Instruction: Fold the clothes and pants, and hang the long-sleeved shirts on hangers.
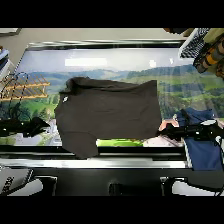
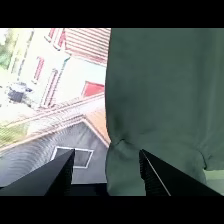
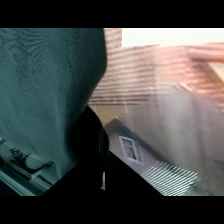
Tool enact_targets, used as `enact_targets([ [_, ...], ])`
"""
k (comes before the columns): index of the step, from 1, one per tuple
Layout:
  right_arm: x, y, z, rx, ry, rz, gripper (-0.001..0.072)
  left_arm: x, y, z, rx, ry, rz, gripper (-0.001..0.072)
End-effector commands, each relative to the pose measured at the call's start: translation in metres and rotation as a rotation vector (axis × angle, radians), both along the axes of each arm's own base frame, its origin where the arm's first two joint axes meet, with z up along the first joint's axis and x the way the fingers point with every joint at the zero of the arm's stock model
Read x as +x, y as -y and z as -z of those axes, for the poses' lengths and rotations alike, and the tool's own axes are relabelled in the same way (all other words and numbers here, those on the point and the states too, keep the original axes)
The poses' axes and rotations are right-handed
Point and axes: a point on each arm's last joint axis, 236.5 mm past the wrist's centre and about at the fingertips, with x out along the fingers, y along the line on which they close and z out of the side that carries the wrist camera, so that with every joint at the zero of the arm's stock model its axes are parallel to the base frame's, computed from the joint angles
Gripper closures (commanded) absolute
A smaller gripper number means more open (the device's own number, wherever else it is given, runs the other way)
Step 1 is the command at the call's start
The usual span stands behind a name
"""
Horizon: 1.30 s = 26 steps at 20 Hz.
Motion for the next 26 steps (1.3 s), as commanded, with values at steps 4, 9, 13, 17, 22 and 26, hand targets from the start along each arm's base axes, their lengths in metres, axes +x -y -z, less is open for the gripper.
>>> enact_targets([
  [4,0.007,-0.001,-0.028,-0.007,0.053,0.026,0.0677,0.001,0.019,0.027,-0.078,0.025,-0.003,0.0254],
  [9,0.007,-0.002,-0.031,-0.006,0.055,0.032,0.0677,-0.002,0.051,0.046,-0.099,-0.026,0.086,0.0254],
  [13,0.011,-0.004,-0.035,0.010,0.065,0.046,0.0677,-0.002,0.065,0.056,-0.095,-0.047,0.116,0.0258],
  [17,0.015,-0.003,-0.044,-0.004,0.099,0.051,0.0677,-0.001,0.069,0.057,-0.112,-0.054,0.106,0.0592],
  [22,0.028,-0.008,-0.078,0.014,0.210,0.069,0.0678,0.009,0.077,0.043,-0.161,-0.014,0.094,0.0691],
  [26,0.079,-0.006,-0.159,0.055,0.478,0.135,0.0679,0.054,0.078,-0.024,-0.184,0.173,0.105,0.0692],
])
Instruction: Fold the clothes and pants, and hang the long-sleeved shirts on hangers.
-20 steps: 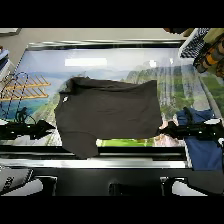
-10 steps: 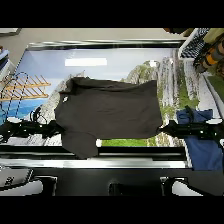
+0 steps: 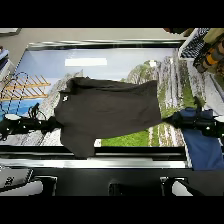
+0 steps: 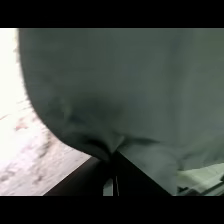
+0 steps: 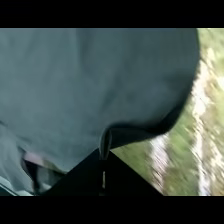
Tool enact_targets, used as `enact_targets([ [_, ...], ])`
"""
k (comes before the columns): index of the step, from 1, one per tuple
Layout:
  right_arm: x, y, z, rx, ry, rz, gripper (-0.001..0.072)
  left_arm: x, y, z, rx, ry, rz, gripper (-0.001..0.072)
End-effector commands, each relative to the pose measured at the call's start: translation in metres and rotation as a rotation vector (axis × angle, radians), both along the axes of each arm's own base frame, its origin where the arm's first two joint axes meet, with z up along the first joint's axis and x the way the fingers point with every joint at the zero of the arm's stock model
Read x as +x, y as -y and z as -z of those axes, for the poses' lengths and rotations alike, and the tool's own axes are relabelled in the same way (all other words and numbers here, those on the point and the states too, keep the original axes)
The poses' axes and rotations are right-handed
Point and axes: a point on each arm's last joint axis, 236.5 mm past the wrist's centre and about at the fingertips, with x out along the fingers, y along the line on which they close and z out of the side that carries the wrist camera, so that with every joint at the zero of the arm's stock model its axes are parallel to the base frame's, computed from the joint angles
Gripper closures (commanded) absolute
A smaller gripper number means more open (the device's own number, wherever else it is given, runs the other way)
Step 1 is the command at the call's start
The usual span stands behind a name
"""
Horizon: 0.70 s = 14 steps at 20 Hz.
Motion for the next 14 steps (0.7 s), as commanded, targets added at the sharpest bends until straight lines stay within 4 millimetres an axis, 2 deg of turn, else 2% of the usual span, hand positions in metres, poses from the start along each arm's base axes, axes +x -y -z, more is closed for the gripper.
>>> enact_targets([
  [1,0.044,0.005,-0.077,0.020,0.238,0.058,0.0679,0.043,0.002,-0.073,-0.038,0.187,-0.009,0.0693],
  [3,0.067,0.003,-0.132,-0.023,0.382,0.037,0.0679,0.073,-0.005,-0.140,-0.001,0.346,-0.018,0.0693],
  [5,0.085,-0.015,-0.190,-0.096,0.513,-0.019,0.0680,0.093,-0.008,-0.220,0.050,0.529,-0.015,0.0693],
  [6,0.092,-0.023,-0.222,-0.134,0.578,-0.025,0.0679,0.098,-0.007,-0.262,0.072,0.619,-0.019,0.0693],
  [8,0.099,-0.030,-0.302,-0.255,0.754,-0.011,0.0680,0.096,-0.014,-0.352,0.159,0.806,-0.038,0.0693],
  [9,0.094,-0.029,-0.341,-0.321,0.833,0.006,0.0680,0.090,-0.021,-0.393,0.221,0.881,-0.063,0.0693],
  [11,0.064,-0.022,-0.418,-0.468,0.987,0.046,0.0680,0.061,-0.029,-0.477,0.333,1.044,-0.133,0.0693],
  [12,0.040,-0.019,-0.453,-0.535,1.061,0.072,0.0679,0.041,-0.030,-0.511,0.366,1.112,-0.173,0.0693],
  [14,-0.015,-0.016,-0.509,-0.665,1.197,0.121,0.0679,-0.004,-0.030,-0.565,0.420,1.221,-0.262,0.0693],
])
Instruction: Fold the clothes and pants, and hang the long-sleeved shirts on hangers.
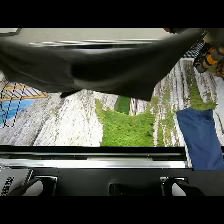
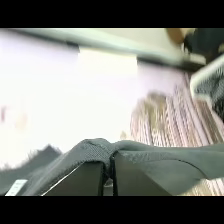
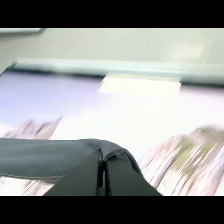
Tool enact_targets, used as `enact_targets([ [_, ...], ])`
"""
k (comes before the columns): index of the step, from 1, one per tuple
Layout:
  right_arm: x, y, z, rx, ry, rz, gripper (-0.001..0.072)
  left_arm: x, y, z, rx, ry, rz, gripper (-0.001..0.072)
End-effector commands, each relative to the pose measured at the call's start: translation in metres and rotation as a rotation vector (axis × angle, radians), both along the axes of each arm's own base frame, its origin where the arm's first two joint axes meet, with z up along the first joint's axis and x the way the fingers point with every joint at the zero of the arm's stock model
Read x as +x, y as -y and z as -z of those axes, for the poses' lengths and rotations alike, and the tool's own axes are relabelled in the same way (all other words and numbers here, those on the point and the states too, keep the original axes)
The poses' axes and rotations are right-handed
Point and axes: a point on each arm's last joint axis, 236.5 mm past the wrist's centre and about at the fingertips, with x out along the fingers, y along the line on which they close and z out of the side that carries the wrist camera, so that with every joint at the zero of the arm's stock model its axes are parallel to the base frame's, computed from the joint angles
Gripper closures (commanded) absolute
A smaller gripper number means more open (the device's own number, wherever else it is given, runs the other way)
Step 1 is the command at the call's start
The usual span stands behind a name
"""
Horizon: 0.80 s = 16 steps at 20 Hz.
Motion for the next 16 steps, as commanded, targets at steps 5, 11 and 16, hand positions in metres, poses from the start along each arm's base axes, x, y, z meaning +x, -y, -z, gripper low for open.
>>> enact_targets([
  [5,-0.173,0.018,-0.139,-0.087,0.378,0.289,0.0679,-0.167,-0.021,-0.141,0.054,0.359,-0.393,0.0693],
  [11,-0.152,0.022,-0.112,-0.038,0.241,0.288,0.0679,-0.170,-0.036,-0.116,0.124,0.290,-0.452,0.0691],
  [16,-0.029,0.024,0.038,0.000,-0.315,0.150,0.0679,-0.049,-0.010,0.053,0.081,-0.151,-0.098,0.0691],
])
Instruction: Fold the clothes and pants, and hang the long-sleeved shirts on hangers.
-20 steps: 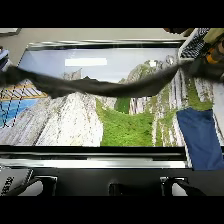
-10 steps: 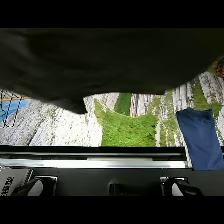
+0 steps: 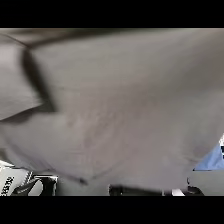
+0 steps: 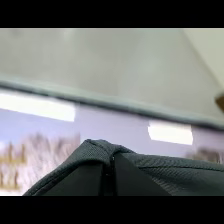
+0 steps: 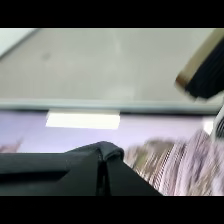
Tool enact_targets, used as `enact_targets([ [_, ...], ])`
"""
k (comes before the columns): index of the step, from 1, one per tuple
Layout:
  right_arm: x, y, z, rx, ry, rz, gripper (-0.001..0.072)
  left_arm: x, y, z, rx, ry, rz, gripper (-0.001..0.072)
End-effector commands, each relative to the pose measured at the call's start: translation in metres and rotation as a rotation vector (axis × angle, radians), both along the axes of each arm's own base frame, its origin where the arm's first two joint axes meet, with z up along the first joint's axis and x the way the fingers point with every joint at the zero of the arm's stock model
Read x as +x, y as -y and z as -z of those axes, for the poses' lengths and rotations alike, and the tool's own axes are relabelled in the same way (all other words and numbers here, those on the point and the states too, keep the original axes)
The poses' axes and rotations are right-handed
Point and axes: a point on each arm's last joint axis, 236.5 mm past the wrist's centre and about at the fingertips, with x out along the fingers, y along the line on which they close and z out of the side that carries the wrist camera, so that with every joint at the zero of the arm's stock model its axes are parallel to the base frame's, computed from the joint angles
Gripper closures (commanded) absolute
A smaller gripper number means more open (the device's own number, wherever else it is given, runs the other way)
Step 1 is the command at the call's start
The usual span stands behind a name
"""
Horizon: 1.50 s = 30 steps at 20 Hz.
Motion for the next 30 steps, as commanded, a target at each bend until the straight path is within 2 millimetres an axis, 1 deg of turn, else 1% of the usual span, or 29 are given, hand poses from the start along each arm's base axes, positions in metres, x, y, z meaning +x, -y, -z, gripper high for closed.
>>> enact_targets([
  [1,0.076,0.005,0.123,0.074,-0.413,-0.075,0.0679,0.071,0.016,0.127,-0.078,-0.275,0.192,0.0691],
  [3,0.118,0.015,0.197,0.096,-0.590,-0.091,0.0679,0.120,0.016,0.220,-0.112,-0.410,0.214,0.0691],
  [5,0.160,0.025,0.272,0.130,-0.711,-0.088,0.0679,0.160,0.019,0.303,-0.126,-0.500,0.208,0.0691],
  [7,0.196,0.036,0.337,0.164,-0.771,-0.060,0.0679,0.196,0.025,0.373,-0.113,-0.560,0.203,0.0691],
  [9,0.230,0.050,0.386,0.178,-0.777,-0.019,0.0679,0.227,0.029,0.425,-0.082,-0.576,0.194,0.0691],
  [10,0.245,0.055,0.402,0.193,-0.763,0.004,0.0679,0.241,0.028,0.443,-0.080,-0.581,0.179,0.0691],
  [11,0.259,0.059,0.416,0.213,-0.743,0.025,0.0679,0.255,0.027,0.456,-0.079,-0.584,0.172,0.0691],
  [12,0.268,0.060,0.425,0.230,-0.727,0.032,0.0679,0.265,0.026,0.463,-0.078,-0.586,0.172,0.0691],
  [13,0.275,0.058,0.431,0.241,-0.716,0.026,0.0679,0.273,0.027,0.466,-0.079,-0.586,0.178,0.0691],
  [14,0.276,0.057,0.437,0.251,-0.723,0.021,0.0679,0.279,0.027,0.464,-0.078,-0.584,0.186,0.0691],
  [16,0.266,0.051,0.445,0.257,-0.778,-0.001,0.0679,0.279,0.029,0.456,-0.080,-0.591,0.209,0.0691],
  [18,0.246,0.042,0.454,0.254,-0.870,-0.042,0.0679,0.261,0.034,0.456,-0.091,-0.674,0.277,0.0691],
  [22,0.199,0.035,0.484,0.256,-1.108,-0.069,0.0679,0.206,0.038,0.468,-0.147,-0.900,0.397,0.0691],
  [24,0.185,0.030,0.496,0.269,-1.176,-0.083,0.0679,0.186,0.042,0.472,-0.159,-0.974,0.440,0.0691],
  [26,0.175,0.025,0.510,0.241,-1.223,-0.084,0.0679,0.175,0.048,0.477,-0.163,-1.015,0.466,0.0691],
  [28,0.167,0.022,0.525,0.158,-1.253,-0.078,0.0679,0.168,0.051,0.484,-0.168,-1.044,0.469,0.0691],
  [30,0.161,0.025,0.536,0.076,-1.284,-0.041,0.0679,0.163,0.051,0.490,-0.172,-1.064,0.468,0.0691],
])
